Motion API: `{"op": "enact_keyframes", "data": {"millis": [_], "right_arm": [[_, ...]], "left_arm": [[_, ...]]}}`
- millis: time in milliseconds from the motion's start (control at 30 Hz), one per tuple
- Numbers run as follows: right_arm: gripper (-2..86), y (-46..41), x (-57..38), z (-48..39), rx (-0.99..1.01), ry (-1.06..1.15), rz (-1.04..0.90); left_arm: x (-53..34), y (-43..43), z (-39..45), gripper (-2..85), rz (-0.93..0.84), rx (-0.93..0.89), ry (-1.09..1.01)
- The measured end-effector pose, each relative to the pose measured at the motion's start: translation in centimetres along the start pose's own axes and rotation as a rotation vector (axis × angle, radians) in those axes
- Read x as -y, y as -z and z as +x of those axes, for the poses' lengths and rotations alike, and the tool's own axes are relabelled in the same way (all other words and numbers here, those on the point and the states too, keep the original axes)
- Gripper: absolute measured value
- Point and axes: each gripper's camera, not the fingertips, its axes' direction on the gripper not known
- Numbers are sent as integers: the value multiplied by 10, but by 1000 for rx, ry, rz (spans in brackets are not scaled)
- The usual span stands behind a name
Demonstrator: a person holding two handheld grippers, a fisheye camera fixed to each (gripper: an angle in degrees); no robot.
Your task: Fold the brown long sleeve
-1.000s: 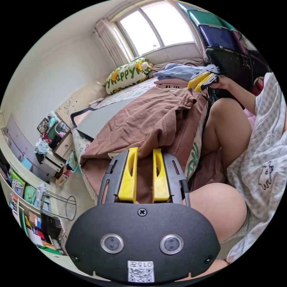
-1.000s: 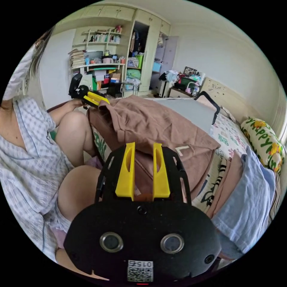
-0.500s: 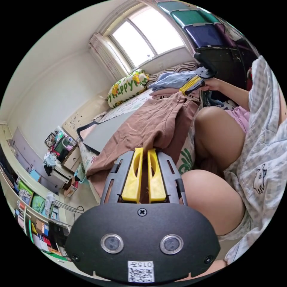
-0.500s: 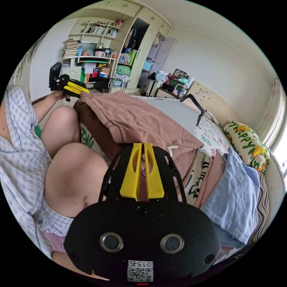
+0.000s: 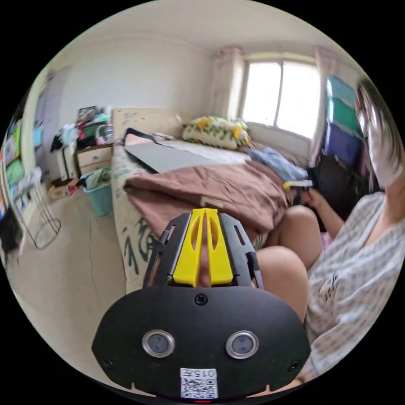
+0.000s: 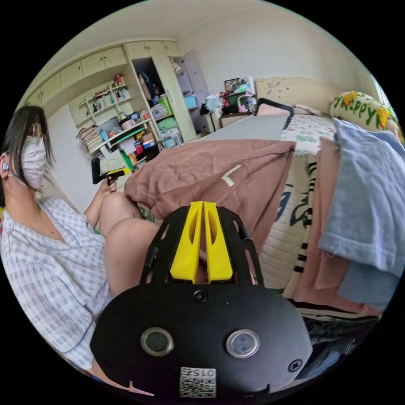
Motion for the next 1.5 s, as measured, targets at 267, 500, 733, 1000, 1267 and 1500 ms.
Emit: {"op": "enact_keyframes", "data": {"millis": [267, 500, 733, 1000, 1267, 1500], "right_arm": [[80, -24, 85, 83, -17, -278, 94], [116, -73, 156, 135, -159, -387, -33], [35, -105, 179, 175, -82, -437, -116], [5, -100, 188, 169, -203, -351, -111], [39, -107, 171, 141, -327, -245, -185], [76, -49, 79, 27, -236, 50, -155]], "left_arm": [[78, -72, -150, 110, -53, -104, 377], [109, -135, -216, 122, -174, -202, 496], [124, -152, -249, 35, -252, -199, 496], [131, -134, -256, 1, -228, -126, 428], [126, -129, -239, 29, -255, -40, 358], [90, -75, -130, 68, -258, -169, 64]]}}
